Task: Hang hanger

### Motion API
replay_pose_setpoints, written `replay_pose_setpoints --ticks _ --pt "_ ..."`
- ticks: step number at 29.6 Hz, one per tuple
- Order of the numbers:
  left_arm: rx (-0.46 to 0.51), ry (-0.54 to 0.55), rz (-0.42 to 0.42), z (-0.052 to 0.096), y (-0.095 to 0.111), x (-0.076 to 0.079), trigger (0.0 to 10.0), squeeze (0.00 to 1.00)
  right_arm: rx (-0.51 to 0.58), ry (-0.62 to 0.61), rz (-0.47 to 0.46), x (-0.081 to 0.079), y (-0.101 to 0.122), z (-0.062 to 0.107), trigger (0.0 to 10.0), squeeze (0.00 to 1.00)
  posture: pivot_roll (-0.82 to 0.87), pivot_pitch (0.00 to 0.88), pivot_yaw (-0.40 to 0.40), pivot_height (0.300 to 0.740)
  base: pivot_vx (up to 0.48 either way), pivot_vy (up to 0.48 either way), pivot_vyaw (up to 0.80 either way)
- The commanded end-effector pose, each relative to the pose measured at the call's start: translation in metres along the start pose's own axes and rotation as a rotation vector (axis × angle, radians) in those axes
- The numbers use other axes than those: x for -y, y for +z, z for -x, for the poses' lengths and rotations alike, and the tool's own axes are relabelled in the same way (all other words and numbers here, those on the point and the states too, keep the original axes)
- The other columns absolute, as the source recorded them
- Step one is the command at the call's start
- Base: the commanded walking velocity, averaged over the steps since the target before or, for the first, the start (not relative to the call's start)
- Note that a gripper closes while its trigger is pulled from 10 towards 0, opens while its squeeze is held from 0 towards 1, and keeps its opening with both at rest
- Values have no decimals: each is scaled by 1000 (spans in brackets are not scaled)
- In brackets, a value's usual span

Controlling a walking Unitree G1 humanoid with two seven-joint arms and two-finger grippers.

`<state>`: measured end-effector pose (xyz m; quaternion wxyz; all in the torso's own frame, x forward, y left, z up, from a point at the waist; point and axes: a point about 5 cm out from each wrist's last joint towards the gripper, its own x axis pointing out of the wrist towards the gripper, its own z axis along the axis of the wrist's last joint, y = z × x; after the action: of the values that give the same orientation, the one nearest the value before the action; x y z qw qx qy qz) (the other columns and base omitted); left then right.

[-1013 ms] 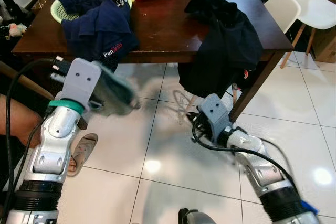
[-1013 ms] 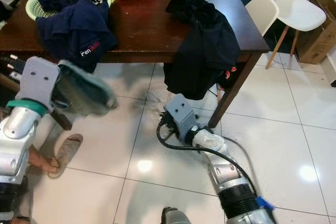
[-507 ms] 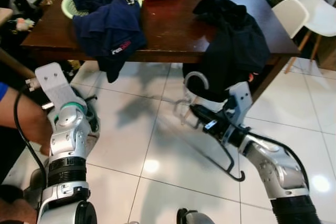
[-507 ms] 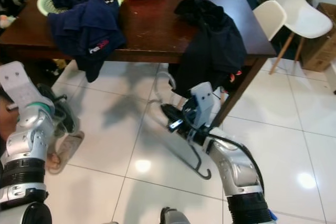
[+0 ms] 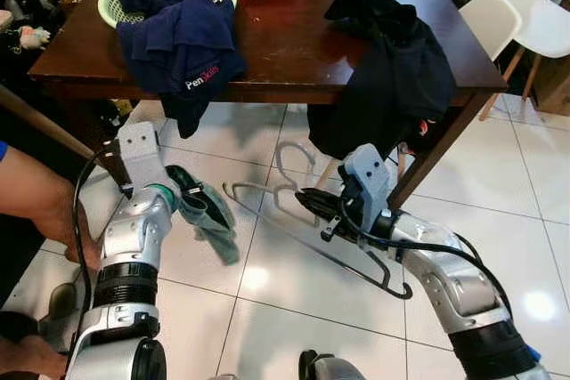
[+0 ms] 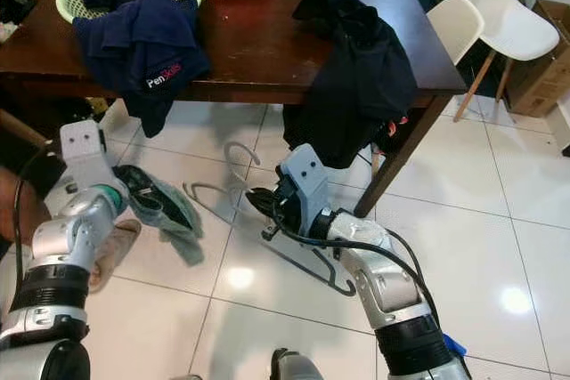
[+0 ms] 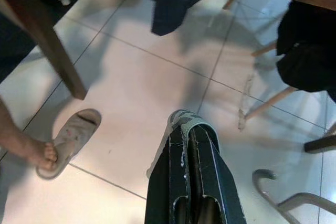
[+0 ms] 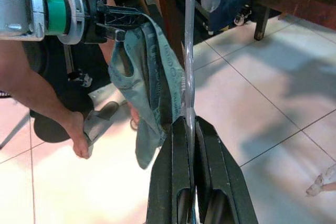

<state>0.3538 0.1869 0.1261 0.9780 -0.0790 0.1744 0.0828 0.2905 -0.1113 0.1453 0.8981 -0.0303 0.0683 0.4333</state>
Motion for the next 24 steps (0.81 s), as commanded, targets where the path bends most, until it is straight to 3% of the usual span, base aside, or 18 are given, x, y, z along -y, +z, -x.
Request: replay_pose_setpoints --ticks 1,6,8,10,11,14,15,16,18,24 --pt "-11 -17 7 -2 -2 6 10000 0 11 11 -9 -2 4 1 10000 0 -22 93 35 740 0 0 0" --pt "-28 -37 58 -3 -3 13 10000 0 10 24 -15 -4 5 2 10000 0 -23 93 35 740 0 0 0" --pt "-3 -86 6 -2 0 23 10000 0 5 43 -20 -7 5 2 10000 0 -24 93 35 740 0 0 0" --pt "-3 -86 6 -2 0 23 10000 0 5 43 -20 -7 5 2 10000 0 -24 93 35 740 0 0 0" --pt "57 -123 -113 0 4 29 10000 0 24 45 -35 -9 6 -1 10000 0 -20 93 35 740 0 0 0" --pt "57 -123 -113 0 4 29 10000 0 24 45 -35 -9 6 -1 10000 0 -20 93 35 740 0 0 0" --pt "143 -161 -263 6 10 34 10000 0 64 23 -59 -9 11 -5 10000 0 -10 91 35 740 0 0 0" --pt "143 -161 -263 6 10 34 10000 0 64 23 -59 -9 11 -5 10000 0 -10 91 35 740 0 0 0" --pt "269 -225 -425 16 22 43 10000 0 169 -56 -127 -5 23 -16 10000 0 -5 86 37 740 0 0 0" --pt "364 -236 -431 23 35 47 10000 0 268 -128 -280 1 39 -21 10000 0 -3 83 40 740 0 0 0"
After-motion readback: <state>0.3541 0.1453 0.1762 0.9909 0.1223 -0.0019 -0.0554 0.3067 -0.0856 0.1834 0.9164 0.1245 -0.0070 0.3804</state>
